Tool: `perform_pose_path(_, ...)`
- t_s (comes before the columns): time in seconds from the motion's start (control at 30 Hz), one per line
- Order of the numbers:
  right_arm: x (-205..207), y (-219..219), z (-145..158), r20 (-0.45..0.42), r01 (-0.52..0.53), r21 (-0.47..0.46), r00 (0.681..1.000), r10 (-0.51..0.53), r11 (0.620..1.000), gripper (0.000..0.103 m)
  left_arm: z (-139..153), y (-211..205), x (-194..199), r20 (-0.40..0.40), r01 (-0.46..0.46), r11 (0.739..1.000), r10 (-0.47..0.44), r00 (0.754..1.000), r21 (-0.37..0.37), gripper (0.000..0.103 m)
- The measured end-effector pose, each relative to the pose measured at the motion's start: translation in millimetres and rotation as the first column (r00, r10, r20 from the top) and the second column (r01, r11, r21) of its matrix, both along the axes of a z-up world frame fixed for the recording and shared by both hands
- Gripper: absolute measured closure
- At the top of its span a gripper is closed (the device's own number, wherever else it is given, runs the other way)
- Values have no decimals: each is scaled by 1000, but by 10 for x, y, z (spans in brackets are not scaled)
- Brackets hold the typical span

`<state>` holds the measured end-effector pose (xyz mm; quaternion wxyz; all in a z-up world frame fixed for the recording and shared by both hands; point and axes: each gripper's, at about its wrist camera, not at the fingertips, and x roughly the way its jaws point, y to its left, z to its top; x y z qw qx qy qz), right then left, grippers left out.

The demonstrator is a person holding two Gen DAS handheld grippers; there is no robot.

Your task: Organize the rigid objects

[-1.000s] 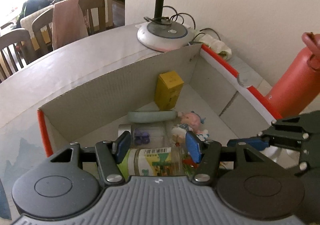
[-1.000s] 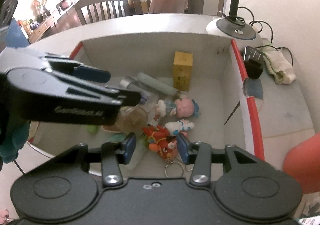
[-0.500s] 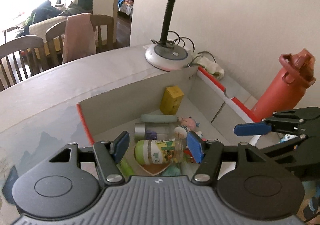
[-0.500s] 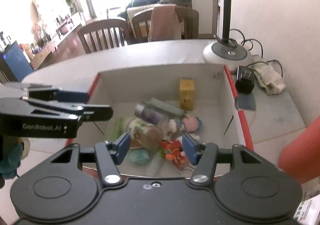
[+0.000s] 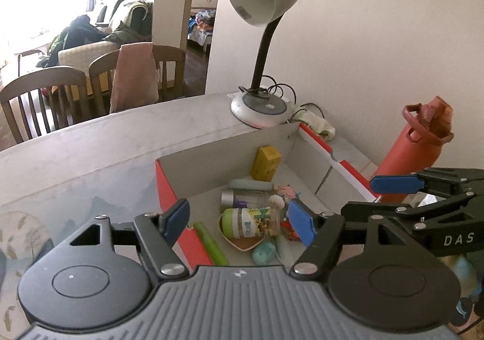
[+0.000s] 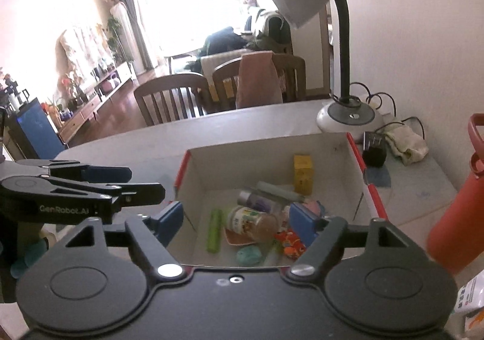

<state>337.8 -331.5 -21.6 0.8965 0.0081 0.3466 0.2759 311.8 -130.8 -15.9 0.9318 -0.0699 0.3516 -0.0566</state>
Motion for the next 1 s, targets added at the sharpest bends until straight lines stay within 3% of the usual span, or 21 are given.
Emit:
perform_pose_path(0.07, -76, 7, 29, 20, 6, 10, 1000, -6, 1000, 20, 33, 4, -74, 13, -1, 1000, 1, 1000, 9, 31)
perform_pose_path(0.17, -173, 3, 63, 37, 17, 28, 999, -18, 999, 15, 73, 34, -180, 28, -1, 1000, 1, 1000, -1, 22)
perform_pose_path(0.5, -447, -93, 95, 75, 96, 67, 992, -101, 993, 1, 114, 81, -423, 32, 5, 999, -4, 999, -34, 15)
perform_pose_path(0.63, -557, -140, 101, 96, 131, 74, 986, -138, 989, 1, 119, 104, -502, 36, 7, 999, -5, 999, -43, 1)
perform_pose_path(0.83, -680, -161, 76, 91, 157, 65, 982, -162, 985, 1, 97, 97, -594, 31, 22, 998, -20, 999, -66, 1)
perform_pose_path(1.0, -759, -196, 58, 78, 174, 72, 981, -179, 982, 1, 101, 27, -683, 51, 31, 999, -29, 998, -44, 1)
